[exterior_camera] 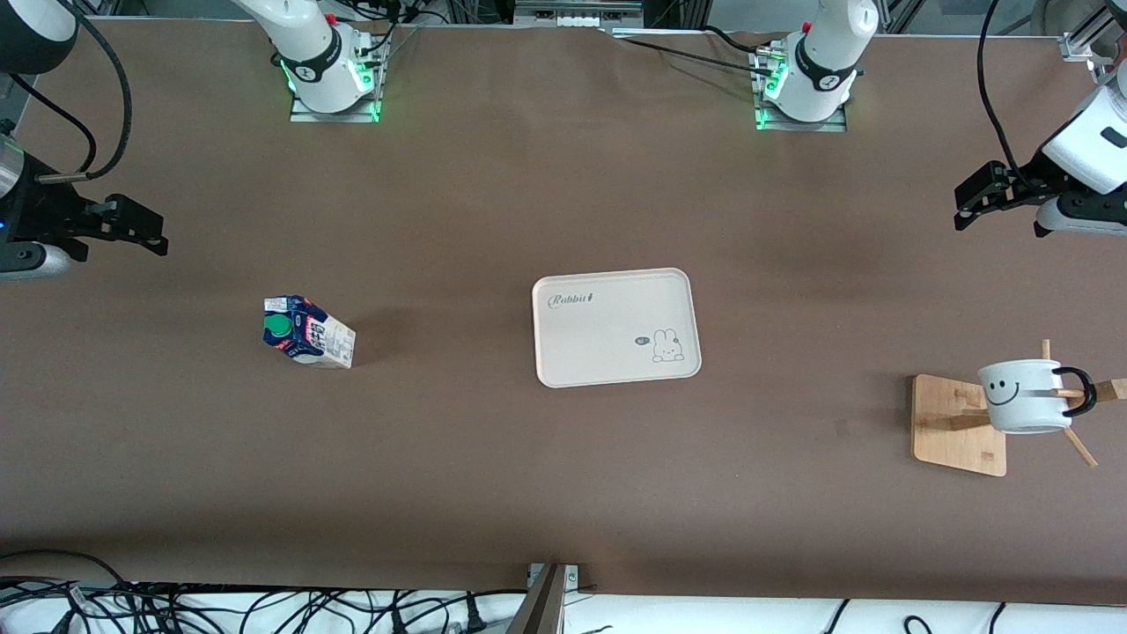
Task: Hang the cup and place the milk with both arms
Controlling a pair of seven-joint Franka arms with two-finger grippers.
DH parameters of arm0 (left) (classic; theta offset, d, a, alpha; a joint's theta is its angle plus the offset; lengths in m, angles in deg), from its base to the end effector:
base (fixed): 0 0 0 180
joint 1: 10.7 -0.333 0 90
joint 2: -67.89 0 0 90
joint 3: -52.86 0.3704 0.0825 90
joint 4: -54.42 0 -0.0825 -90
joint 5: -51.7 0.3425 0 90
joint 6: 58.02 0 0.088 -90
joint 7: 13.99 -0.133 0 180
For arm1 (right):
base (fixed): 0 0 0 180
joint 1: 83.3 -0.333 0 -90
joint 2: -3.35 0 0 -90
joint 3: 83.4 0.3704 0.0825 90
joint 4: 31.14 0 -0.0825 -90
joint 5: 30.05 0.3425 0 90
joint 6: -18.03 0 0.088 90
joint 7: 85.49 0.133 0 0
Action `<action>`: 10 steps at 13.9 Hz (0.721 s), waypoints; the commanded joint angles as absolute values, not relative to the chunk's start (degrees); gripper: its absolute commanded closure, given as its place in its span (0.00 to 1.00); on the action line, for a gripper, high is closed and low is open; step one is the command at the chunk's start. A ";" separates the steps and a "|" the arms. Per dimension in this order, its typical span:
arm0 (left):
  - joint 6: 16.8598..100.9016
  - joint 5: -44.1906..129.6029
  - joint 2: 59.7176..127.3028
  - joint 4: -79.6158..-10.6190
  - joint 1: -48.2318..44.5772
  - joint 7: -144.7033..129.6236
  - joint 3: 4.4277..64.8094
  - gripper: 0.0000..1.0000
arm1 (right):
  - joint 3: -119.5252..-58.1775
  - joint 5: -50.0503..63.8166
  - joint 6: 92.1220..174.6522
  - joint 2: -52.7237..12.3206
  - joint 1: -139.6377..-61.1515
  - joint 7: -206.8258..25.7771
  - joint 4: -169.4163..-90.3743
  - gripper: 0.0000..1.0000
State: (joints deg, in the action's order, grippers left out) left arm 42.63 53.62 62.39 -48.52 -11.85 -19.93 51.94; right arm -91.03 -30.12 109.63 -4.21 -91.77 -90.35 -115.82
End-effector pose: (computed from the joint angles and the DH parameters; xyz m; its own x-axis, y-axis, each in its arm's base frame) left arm 0.4922 0.0054 0.6193 0.9930 -0.1056 0.0520 -0.1036 -0.9938 -0.0404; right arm 0.5620 0.0138 0.6250 0.9949 0.1003 -0.0116 0.1005 -0.9948 0.0178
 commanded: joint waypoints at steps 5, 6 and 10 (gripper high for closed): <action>40.51 53.54 63.85 -45.60 -11.49 -20.93 52.07 0.00 | -90.96 -29.17 109.17 -3.59 -91.56 -90.41 -115.95 0.00; 40.42 53.46 63.85 -45.60 -11.49 -21.02 51.98 0.00 | -90.96 -29.17 109.17 -3.59 -91.56 -90.41 -115.95 0.00; 40.42 53.54 63.85 -45.51 -11.40 -20.93 51.98 0.00 | -90.96 -29.17 109.17 -3.59 -91.56 -90.41 -115.95 0.00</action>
